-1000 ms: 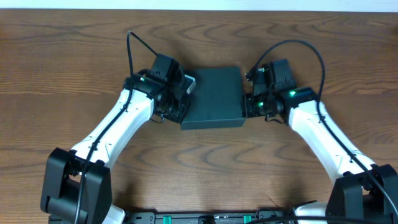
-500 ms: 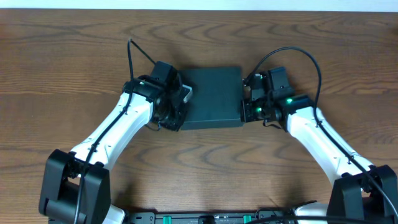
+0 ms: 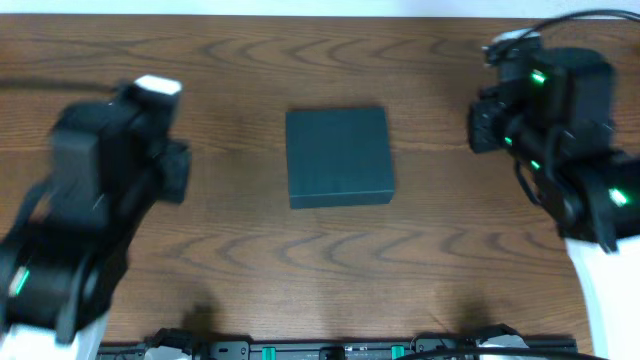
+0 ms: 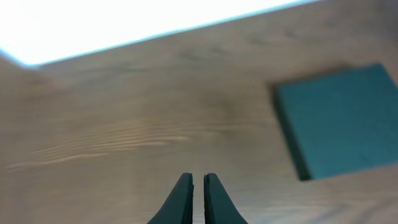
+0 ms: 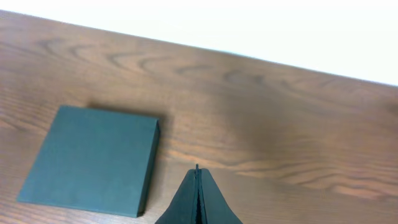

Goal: Pack container

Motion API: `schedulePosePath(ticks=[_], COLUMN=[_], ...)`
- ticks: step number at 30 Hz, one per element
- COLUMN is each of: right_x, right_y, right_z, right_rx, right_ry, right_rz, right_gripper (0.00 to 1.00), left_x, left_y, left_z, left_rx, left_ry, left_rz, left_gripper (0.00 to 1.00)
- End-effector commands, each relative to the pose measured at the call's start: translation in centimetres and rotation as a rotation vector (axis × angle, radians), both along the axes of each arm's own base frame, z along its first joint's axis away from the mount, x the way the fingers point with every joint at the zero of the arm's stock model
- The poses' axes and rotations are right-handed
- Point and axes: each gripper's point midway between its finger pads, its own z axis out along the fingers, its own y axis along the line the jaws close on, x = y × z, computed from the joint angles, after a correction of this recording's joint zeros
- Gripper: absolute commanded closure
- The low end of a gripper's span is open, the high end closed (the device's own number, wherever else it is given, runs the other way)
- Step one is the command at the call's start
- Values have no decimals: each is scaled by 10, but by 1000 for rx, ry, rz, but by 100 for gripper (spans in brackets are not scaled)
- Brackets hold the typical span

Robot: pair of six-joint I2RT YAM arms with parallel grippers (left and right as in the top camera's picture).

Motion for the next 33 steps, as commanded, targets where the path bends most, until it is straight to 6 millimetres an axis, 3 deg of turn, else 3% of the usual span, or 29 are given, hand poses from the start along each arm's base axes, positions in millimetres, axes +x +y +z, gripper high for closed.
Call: schedulePosePath(ticks=[1,6,10,12,14,15,16,18,19,20,33], right_x=[-31,-98,-152,-173,-191,-200,-203,-211,-213,-214,-217], right_y=[-13,-27,-38,-43,-46,-48,-49,-51,-51,-51,-52], right_z=[38,68,60,51,43,40,38,36,37,38,32], right_rx=[-28,-4,6,18,29,30,29,28,30,31,26], right_ry=[-102,-210,-192,-165,-146,-137,-135,-137,-143,-148,-125], right_rz=[-10,-12,-21,-31,-40,-42,-42,-42,-42,-41,-41], right_gripper=[99,99,99,99,99,95,87,63,23,1,1], left_x=[-28,-77,-96,-101,-103,-104,-105,-108,-109,-110,-111], left_y=[28,42,44,45,45,45,45,46,46,46,46], left_z=[17,27,23,20,17,14,12,8,6,5,4], left_rx=[66,58,58,60,63,65,66,70,71,72,74], left_ry=[-68,-124,-119,-107,-88,-75,-68,-45,-36,-30,-25], left_rz=[73,113,112,112,112,111,111,109,109,109,108], left_gripper=[93,93,93,83,61,37,2,2,2,1,1])
